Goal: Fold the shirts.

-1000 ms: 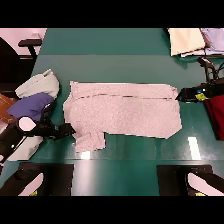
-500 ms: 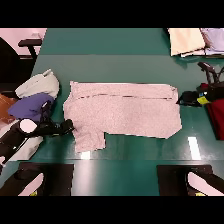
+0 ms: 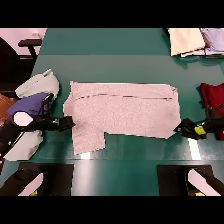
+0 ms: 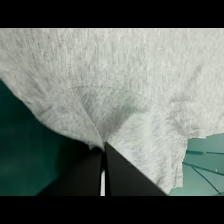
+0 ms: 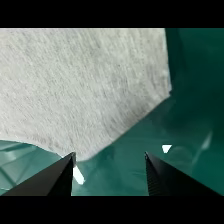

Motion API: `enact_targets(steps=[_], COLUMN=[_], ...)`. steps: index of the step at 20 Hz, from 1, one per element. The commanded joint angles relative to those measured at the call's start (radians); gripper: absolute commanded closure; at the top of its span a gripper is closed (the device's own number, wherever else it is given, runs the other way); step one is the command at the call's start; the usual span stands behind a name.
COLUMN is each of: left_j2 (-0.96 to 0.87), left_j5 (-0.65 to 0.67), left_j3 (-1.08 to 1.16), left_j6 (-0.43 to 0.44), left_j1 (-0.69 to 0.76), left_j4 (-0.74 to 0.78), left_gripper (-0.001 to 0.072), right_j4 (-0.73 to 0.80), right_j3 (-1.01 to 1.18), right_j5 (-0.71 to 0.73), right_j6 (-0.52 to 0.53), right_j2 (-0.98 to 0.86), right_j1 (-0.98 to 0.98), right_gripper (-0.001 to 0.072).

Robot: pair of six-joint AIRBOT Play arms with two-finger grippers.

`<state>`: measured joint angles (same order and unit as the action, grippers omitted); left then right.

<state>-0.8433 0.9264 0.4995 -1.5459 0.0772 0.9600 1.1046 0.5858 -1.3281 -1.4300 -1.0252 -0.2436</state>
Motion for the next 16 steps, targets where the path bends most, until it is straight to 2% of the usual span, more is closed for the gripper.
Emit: enact_targets(steps=[1,2,3,4,5,7,8,11,13,14,16], left_j2=[0.001,0.001,0.001,0.001,0.001,0.013,0.035,0.183,0.274,0.310,0.343], left_j5=[0.013,0.016,0.023,0.036,0.055,0.158,0.220,0.404,0.558,0.603,0.601], left_j3=[0.014,0.014,0.014,0.014,0.014,0.039,0.055,0.071,0.071,0.071,0.078], left_j6=[0.011,0.011,0.011,0.013,0.024,0.031,0.029,-0.002,-0.022,-0.035,-0.037], left_j1=[-0.001,-0.001,-0.001,-0.001,-0.001,-0.001,-0.001,-0.001,-0.001,-0.001,-0.001], left_j4=[0.002,0.002,0.002,0.002,0.002,0.051,0.087,0.185,0.171,0.156,0.140], left_gripper=[0.0687,0.0687,0.0687,0.0687,0.0687,0.0689,0.0690,0.0690,0.0688,0.0688,0.0689], right_j4=[-0.103,-0.109,-0.110,-0.107,-0.107,-0.087,-0.044,0.096,0.132,0.138,0.154], right_j3=[-0.085,-0.084,-0.081,-0.066,-0.046,-0.001,0.021,0.052,0.050,0.051,0.056], right_j5=[0.108,0.115,0.126,0.134,0.134,0.105,0.074,-0.085,-0.199,-0.239,-0.253], right_j6=[-0.003,-0.002,-0.002,-0.002,-0.002,-0.002,-0.002,-0.006,-0.006,-0.021,-0.050], right_j2=[-0.021,-0.054,-0.085,-0.113,-0.130,-0.122,-0.095,0.025,0.129,0.185,0.270], right_j1=[0.054,0.086,0.113,0.142,0.162,0.195,0.211,0.232,0.232,0.232,0.232], right_gripper=[0.0225,0.0224,0.0255,0.0408,0.0454,0.0656,0.0698,0.0698,0.0698,0.0699,0.0699])
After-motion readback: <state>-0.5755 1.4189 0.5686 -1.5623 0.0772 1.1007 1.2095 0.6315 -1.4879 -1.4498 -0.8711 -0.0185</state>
